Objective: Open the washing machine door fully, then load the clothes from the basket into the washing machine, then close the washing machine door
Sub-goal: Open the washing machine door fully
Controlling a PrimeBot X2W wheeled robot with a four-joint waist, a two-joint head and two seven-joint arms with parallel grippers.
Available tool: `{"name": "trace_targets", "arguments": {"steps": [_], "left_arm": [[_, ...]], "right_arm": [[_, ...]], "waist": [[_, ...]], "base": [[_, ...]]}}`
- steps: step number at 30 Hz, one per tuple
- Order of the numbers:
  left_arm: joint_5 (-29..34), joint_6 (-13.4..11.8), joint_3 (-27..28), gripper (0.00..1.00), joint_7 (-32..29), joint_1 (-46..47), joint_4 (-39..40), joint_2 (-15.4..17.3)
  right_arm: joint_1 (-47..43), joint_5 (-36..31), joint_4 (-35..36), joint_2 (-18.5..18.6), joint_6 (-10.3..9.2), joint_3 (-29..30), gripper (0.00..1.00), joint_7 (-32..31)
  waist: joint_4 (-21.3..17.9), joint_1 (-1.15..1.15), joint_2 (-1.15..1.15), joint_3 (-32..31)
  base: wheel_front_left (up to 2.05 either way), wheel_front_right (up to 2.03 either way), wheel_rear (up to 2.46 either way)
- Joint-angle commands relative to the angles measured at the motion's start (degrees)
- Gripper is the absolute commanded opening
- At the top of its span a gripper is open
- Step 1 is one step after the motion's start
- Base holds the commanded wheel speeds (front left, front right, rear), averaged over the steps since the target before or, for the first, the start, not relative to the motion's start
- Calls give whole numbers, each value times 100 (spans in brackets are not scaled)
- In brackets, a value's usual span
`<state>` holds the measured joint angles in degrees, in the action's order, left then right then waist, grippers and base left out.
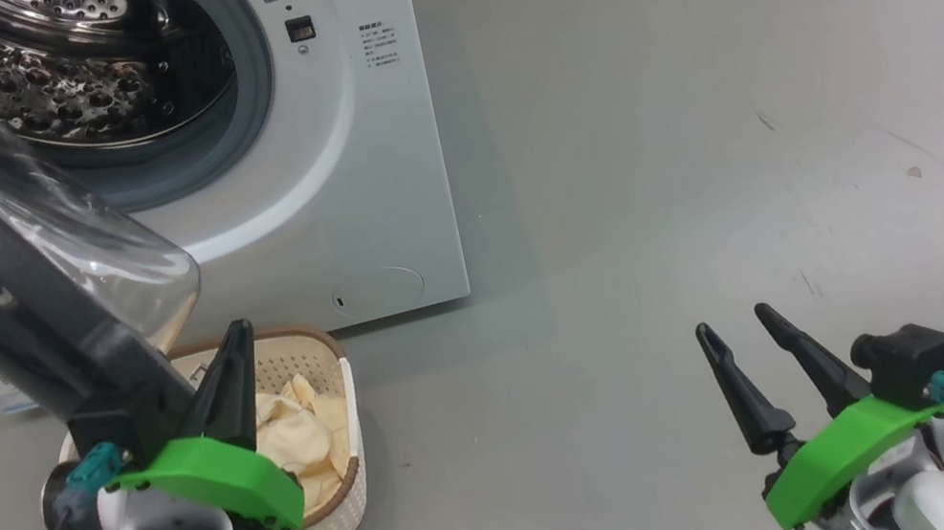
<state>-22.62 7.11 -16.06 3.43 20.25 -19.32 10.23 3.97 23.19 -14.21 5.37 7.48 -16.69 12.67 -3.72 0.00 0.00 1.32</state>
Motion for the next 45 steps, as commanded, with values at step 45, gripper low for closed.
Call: {"name": "trace_targets", "arguments": {"steps": [45], "left_arm": [[-287, -62, 88, 0, 475, 436, -791, 272]], "right_arm": [[155, 58, 60, 4, 1, -210, 100, 1]], "waist": [[1207, 0, 0, -140]], "base": [[0, 0, 0]]}}
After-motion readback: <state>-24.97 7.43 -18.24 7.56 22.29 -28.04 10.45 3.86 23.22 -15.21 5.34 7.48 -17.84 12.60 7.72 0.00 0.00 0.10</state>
